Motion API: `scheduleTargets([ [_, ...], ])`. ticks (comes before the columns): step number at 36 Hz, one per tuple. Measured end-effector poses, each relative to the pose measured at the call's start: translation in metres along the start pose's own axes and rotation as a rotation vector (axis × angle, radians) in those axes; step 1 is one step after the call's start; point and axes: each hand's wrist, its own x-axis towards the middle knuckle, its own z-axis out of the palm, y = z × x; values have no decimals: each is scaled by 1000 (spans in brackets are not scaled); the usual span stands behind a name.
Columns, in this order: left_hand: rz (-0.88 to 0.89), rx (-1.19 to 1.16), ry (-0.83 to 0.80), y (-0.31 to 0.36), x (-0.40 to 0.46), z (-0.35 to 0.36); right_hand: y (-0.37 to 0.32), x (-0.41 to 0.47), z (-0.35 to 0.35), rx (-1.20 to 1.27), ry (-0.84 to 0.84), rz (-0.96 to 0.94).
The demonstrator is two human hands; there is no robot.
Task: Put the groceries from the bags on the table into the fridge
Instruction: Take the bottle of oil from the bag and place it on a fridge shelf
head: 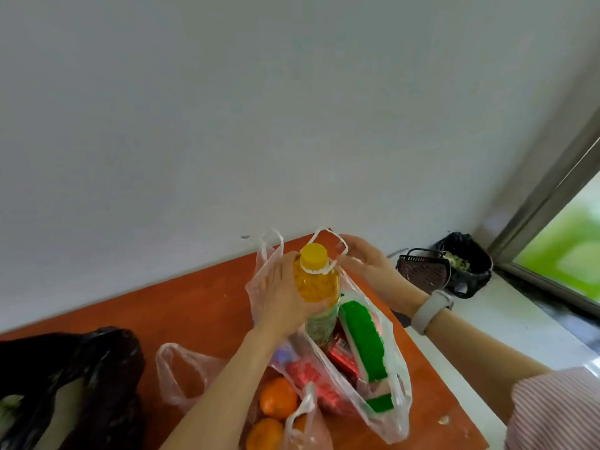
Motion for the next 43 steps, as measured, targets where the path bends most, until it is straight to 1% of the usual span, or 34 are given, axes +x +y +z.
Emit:
scheduleTargets([
  [2, -6, 39, -65, -3, -4, -2, 19, -4, 4, -131, -107, 21],
  [4, -10, 75, -102, -13, -7, -1, 34, -7, 10, -185, -186, 38],
  [8, -42, 32, -118, -31, -8, 7, 49, -7, 17, -202, -223, 85],
  [11, -43, -16, -166, -33, -3, 8, 55, -1, 21, -220, -268, 131],
  [13, -27, -74, -145, -36, 1, 8, 57, 3, 23, -206, -249, 164],
  [16, -7, -203, -109, -38, 1, 9, 62, 4, 24, -224, -174, 168],
  [22, 40, -235, -30, -26, -6, 3, 54, 1, 26, -208, -121, 106],
  [26, 68, -259, 34, -17, 5, -14, 22, 2, 20, -151, -106, 28],
  [30, 196, -290, 45, 10, 23, -53, -30, -1, 9, -80, -14, -94],
  [33, 275, -371, 94, 45, 26, -84, -70, -7, 0, -44, 56, -204],
  [35, 308, -472, 128, 71, 23, -103, -100, -14, -8, -30, 83, -268],
  [37, 352, -561, 140, 97, 21, -120, -133, -24, -18, -21, 108, -354],
  [40, 472, -674, 158, 136, 18, -141, -179, -45, -33, -42, 148, -468],
  [43, 564, -730, 159, 172, 13, -156, -210, -69, -48, -78, 203, -549],
])
